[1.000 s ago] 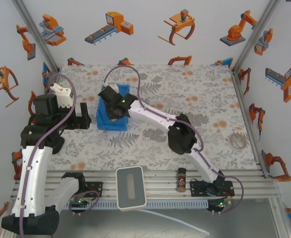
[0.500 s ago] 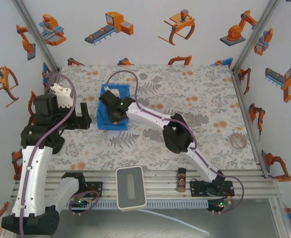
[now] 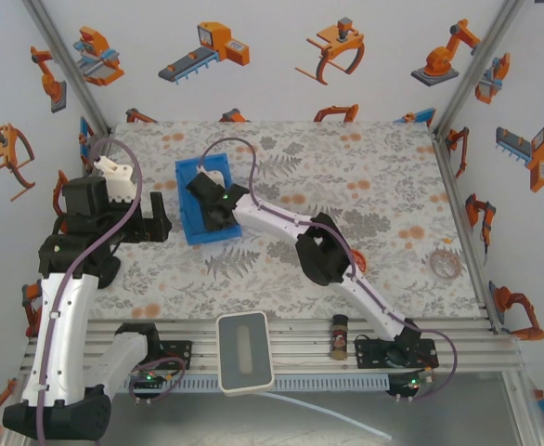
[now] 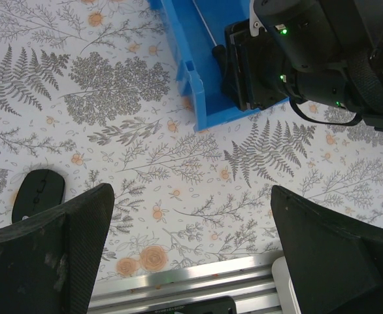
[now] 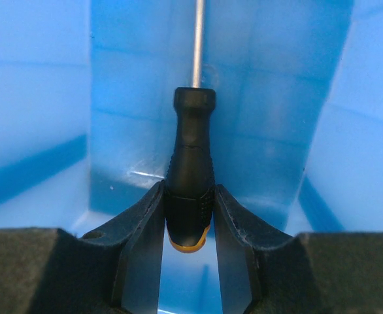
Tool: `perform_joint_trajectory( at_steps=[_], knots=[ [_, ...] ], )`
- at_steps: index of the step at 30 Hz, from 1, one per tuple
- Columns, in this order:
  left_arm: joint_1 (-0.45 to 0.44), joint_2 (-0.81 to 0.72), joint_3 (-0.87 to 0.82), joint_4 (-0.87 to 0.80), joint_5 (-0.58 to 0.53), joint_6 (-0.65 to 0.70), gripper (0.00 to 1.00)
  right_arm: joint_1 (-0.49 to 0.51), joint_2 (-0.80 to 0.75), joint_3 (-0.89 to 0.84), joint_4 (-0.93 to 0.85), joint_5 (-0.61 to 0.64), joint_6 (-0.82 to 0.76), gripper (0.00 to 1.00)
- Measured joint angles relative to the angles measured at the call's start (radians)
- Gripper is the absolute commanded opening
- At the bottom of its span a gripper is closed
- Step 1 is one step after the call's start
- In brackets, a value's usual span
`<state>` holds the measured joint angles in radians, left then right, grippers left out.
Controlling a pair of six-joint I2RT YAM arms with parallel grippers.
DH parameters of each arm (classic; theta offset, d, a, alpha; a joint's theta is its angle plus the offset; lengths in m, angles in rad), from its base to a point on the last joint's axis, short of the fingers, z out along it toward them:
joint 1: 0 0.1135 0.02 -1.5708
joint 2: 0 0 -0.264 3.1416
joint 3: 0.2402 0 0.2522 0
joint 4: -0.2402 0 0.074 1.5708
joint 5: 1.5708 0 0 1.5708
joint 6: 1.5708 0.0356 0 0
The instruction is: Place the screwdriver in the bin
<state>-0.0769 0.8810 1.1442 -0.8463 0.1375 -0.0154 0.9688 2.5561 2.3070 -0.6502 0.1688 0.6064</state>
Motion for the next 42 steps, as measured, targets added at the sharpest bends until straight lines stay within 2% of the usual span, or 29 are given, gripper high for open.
perform_joint_trajectory(
  at_steps=[8,26,42],
  knots=[
    [0.002,0.0,0.0,0.0,0.002,0.0,0.97,0.0,0.006,0.004,0.005,-0.006,0.006,0.3],
    [0.006,0.01,0.0,0.0,0.002,0.0,0.97,0.0,0.01,0.012,0.011,-0.023,0.022,0.46],
    [0.009,0.01,0.0,0.0,0.002,0.0,0.97,0.0,0.01,0.045,0.0,-0.011,0.021,0.52]
  ],
)
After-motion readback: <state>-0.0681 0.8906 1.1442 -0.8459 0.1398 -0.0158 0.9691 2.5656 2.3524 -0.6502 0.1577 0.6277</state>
